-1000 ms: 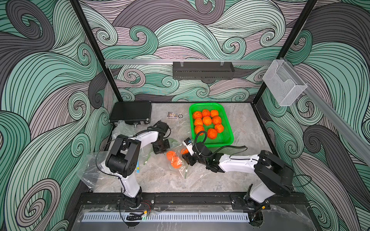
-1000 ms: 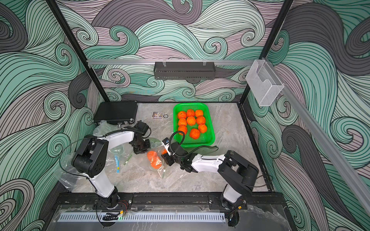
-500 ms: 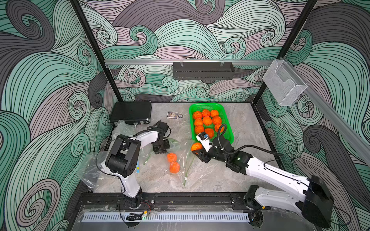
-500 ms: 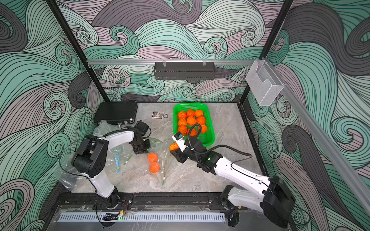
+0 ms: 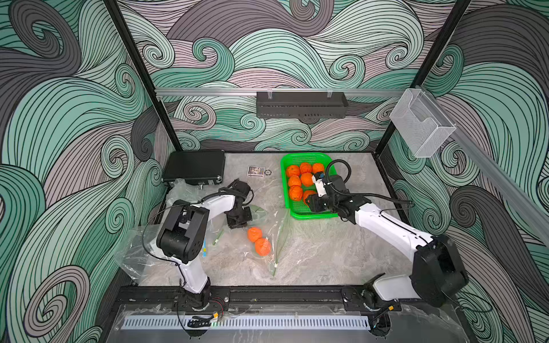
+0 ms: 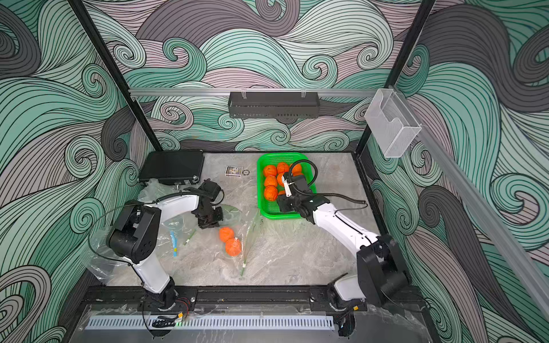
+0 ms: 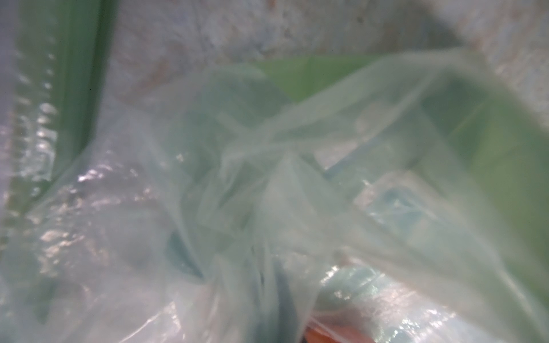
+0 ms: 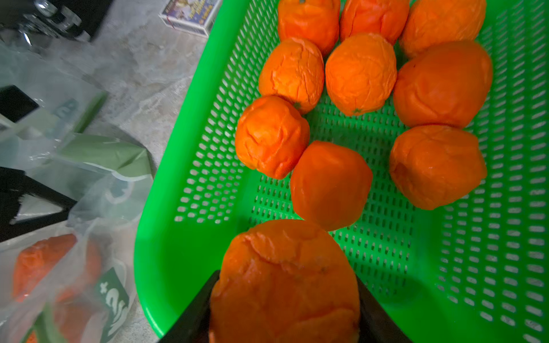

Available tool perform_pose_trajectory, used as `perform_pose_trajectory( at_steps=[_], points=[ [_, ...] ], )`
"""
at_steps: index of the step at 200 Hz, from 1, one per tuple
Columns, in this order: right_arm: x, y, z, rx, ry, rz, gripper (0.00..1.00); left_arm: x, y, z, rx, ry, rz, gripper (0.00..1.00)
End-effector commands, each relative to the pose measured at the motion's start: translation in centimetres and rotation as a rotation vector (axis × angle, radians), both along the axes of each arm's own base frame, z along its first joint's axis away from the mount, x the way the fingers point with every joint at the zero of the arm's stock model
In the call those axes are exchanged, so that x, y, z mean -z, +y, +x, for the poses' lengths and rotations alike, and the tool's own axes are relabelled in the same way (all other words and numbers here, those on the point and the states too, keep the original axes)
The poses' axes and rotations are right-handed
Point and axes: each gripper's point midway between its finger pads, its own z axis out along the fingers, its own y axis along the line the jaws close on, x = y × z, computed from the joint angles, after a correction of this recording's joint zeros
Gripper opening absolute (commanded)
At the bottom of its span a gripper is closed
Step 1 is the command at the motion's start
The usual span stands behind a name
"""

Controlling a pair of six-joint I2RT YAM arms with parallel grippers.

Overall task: Open the zip-top bag and take out the orange
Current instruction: Place the orange in the basket.

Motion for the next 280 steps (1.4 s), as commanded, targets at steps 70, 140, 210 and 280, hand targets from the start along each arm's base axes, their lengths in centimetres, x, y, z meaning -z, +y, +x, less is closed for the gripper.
perform_pose_trajectory(
  at_steps=[70, 140, 210, 280],
  points=[
    [3.9, -1.6, 3.5, 0.128, 0.074, -0.106, 0.55, 2.5, 1.0, -1.7, 0.004, 0.093, 0.046, 0.00],
    [5.5, 1.5, 4.4, 0.062, 0.075, 0.009, 0.54, 2.6, 0.9, -1.7, 0.008, 0.094, 0.045, 0.00],
    [6.6, 4.0, 2.0, -0.038, 0.106, 0.083, 0.57, 2.6, 0.9, -1.7, 0.009, 0.095, 0.044, 0.00],
    [6.4, 6.2, 2.3, -0.081, 0.099, 0.112, 0.73, 2.8, 0.9, -1.8, 0.008, 0.099, 0.046, 0.00]
  ],
)
